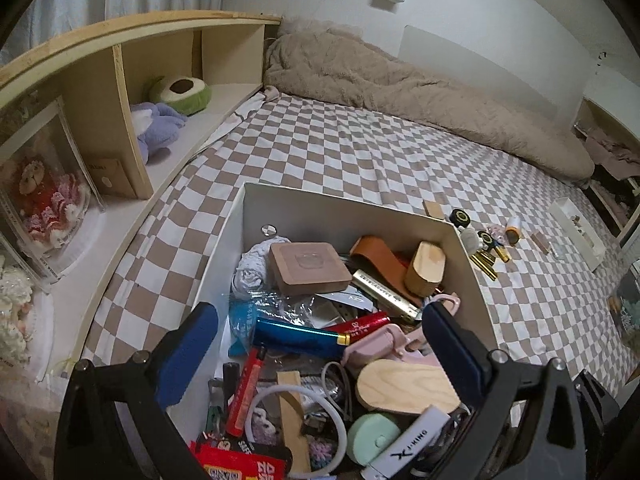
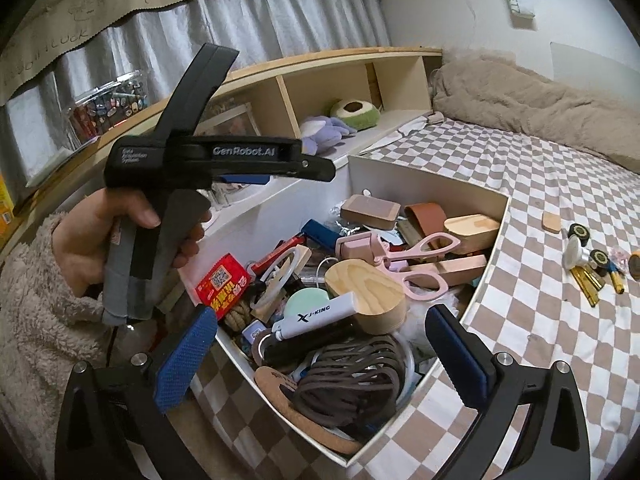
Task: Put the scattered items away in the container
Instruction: 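Withdraw both tools up and away from the box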
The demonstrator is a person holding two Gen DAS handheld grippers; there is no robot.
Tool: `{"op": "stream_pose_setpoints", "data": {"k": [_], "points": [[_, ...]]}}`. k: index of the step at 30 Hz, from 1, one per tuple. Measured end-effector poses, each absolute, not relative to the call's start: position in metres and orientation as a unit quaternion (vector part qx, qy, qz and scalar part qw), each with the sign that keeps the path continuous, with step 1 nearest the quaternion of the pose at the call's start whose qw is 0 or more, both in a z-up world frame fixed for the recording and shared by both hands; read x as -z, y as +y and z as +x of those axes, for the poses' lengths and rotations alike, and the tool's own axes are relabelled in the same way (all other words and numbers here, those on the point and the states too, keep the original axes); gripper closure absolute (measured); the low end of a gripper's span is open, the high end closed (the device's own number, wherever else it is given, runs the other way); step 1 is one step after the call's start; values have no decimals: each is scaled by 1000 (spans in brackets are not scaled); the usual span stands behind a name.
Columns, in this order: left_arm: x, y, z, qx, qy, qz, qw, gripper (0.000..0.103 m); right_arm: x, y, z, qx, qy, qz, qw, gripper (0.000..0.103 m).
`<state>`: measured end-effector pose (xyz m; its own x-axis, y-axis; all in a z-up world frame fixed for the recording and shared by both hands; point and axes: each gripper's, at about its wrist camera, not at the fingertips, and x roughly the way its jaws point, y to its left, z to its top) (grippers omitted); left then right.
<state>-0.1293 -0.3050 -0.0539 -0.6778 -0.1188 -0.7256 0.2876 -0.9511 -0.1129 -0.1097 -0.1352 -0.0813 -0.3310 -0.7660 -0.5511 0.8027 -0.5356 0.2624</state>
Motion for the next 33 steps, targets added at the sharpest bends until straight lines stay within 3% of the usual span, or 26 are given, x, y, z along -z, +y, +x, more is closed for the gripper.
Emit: {"op": "stream_pose_setpoints", "data": {"k": [17, 33], "points": [[6, -268, -72, 939, 103, 305, 121, 0, 48, -93, -95, 846, 17, 272, 458, 0], [-27, -197, -9, 958, 22, 258, 127, 0, 23, -43, -79, 869, 27, 238, 434, 0]]}}
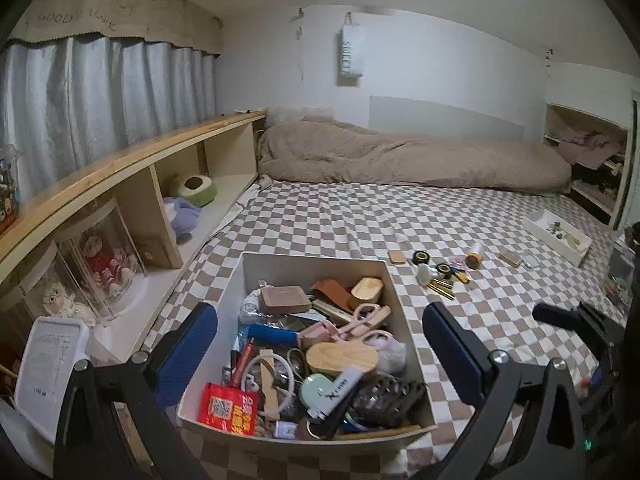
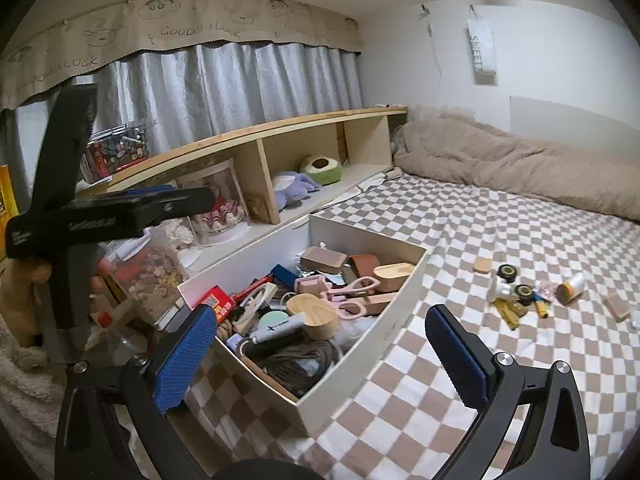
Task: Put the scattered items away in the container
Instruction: 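Withdraw both tools up and away from the box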
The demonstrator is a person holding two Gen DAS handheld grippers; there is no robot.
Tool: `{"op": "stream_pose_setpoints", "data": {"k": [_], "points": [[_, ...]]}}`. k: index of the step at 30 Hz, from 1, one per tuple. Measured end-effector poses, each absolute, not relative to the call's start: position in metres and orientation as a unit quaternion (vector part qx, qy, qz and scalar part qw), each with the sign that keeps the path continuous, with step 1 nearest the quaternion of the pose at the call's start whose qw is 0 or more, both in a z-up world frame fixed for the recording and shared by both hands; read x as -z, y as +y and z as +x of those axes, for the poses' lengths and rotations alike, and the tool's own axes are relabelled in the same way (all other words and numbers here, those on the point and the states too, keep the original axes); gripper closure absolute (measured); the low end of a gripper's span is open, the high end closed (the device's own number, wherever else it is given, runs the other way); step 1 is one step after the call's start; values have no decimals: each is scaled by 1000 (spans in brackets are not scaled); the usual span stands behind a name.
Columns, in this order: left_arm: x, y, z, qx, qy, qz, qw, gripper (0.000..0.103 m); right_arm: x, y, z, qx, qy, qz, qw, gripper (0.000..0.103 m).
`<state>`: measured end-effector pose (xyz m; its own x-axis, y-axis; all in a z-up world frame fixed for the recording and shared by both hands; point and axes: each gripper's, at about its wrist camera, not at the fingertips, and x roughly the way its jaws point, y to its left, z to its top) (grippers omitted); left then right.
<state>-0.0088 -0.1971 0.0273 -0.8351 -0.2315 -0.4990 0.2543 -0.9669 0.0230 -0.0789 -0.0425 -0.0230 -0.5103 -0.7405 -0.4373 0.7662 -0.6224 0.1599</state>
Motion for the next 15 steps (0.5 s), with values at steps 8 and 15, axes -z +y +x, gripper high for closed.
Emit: {"op": "stream_pose_setpoints", "data": {"k": [8, 15], "points": [[-27, -167, 19, 962, -4, 241, 128, 0, 18, -11, -70, 881, 31, 230, 413, 0], [-21, -148, 37, 965, -10, 230, 129, 0, 16, 11, -65, 891, 34, 224, 393, 0]]}}
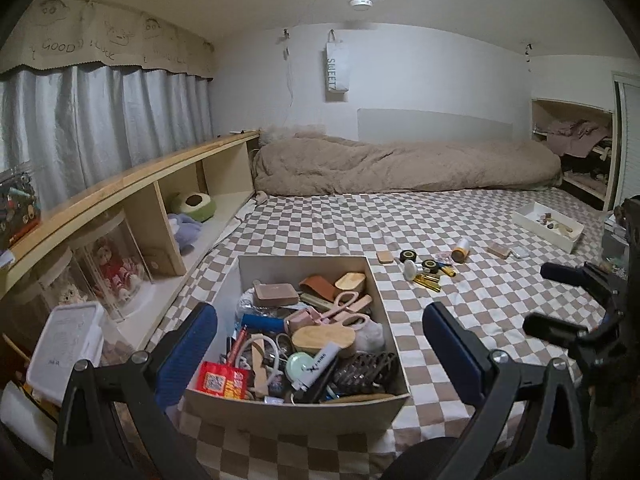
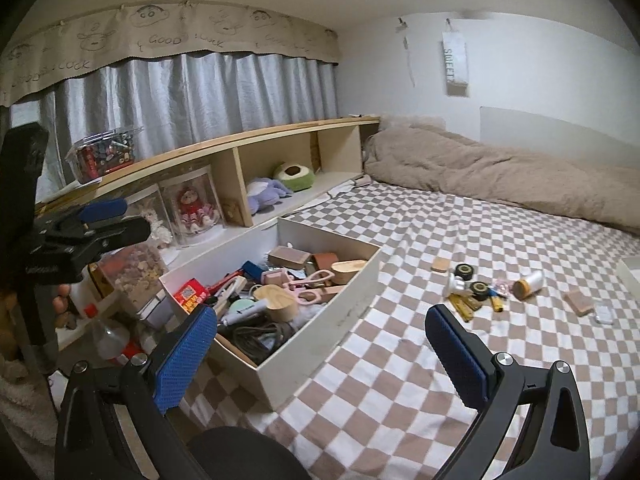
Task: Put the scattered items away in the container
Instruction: 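Withdraw both tools up and away from the box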
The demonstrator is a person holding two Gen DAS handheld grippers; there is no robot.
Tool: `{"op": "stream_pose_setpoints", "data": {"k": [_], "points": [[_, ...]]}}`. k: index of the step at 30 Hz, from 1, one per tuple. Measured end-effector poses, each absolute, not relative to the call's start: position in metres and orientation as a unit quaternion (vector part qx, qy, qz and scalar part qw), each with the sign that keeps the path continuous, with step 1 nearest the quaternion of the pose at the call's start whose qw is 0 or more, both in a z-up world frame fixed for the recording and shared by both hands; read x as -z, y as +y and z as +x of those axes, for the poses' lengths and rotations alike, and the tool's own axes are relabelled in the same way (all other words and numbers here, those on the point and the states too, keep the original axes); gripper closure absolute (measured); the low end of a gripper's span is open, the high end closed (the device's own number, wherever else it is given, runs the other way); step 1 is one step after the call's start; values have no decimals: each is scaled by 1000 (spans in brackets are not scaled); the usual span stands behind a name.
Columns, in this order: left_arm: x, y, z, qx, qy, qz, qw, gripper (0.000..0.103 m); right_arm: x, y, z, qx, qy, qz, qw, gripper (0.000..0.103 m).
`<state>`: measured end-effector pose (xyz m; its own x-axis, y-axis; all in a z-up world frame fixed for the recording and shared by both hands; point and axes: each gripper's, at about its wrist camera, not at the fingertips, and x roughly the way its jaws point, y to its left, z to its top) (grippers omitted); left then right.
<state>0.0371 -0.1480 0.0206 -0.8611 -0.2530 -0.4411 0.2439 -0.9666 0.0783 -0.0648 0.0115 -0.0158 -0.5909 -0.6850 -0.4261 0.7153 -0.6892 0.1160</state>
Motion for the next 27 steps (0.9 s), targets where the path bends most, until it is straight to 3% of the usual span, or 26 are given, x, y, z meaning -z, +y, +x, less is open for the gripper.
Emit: {"op": "stream_pose_setpoints", "data": {"k": [27], "points": [[20, -123, 72, 958, 5, 244, 149, 0, 23, 29, -48, 893, 55, 223, 387, 0]]}}
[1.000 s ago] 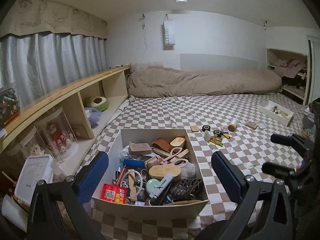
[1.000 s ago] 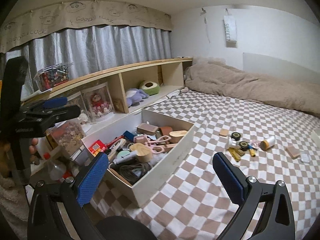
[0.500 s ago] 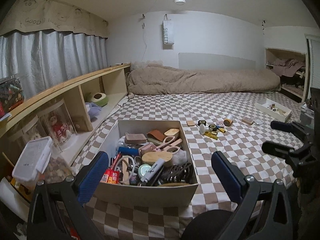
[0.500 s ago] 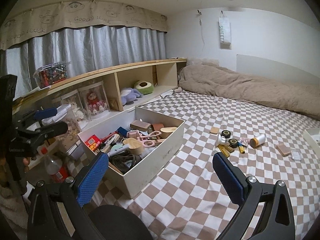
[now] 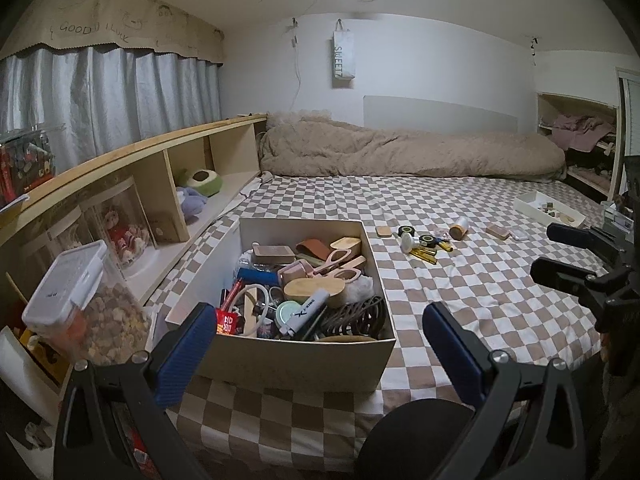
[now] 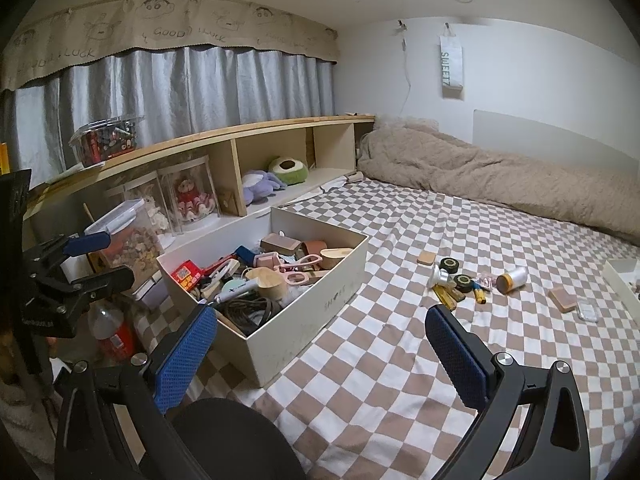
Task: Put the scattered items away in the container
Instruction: 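Withdraw both tools up and away from the box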
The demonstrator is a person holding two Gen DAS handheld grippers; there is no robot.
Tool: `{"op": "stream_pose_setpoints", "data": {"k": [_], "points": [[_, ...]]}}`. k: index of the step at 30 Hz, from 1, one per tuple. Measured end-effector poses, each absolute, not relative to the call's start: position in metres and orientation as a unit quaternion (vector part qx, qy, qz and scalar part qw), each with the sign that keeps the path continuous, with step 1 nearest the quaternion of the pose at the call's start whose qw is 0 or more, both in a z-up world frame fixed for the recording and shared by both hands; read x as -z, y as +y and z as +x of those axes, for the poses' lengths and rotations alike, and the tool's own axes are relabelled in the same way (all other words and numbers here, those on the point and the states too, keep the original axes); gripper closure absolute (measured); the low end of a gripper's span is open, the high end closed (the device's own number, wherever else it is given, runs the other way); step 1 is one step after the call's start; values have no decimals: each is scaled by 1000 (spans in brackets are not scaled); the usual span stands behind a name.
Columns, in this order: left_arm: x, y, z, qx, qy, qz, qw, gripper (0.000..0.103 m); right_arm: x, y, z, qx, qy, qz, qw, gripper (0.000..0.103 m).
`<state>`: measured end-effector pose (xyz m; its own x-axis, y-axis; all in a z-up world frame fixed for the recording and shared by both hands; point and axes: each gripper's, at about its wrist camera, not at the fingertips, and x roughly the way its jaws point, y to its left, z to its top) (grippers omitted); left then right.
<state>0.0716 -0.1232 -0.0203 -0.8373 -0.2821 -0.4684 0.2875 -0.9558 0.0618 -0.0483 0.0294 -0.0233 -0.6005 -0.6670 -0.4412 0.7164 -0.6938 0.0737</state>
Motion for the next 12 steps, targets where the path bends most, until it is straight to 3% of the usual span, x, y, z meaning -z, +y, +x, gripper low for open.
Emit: {"op": "stream_pose_setpoints", "data": {"k": [12], "points": [[24, -121, 77, 960, 4, 234, 152, 0, 25, 26, -45, 891, 63, 223, 390, 0]]}}
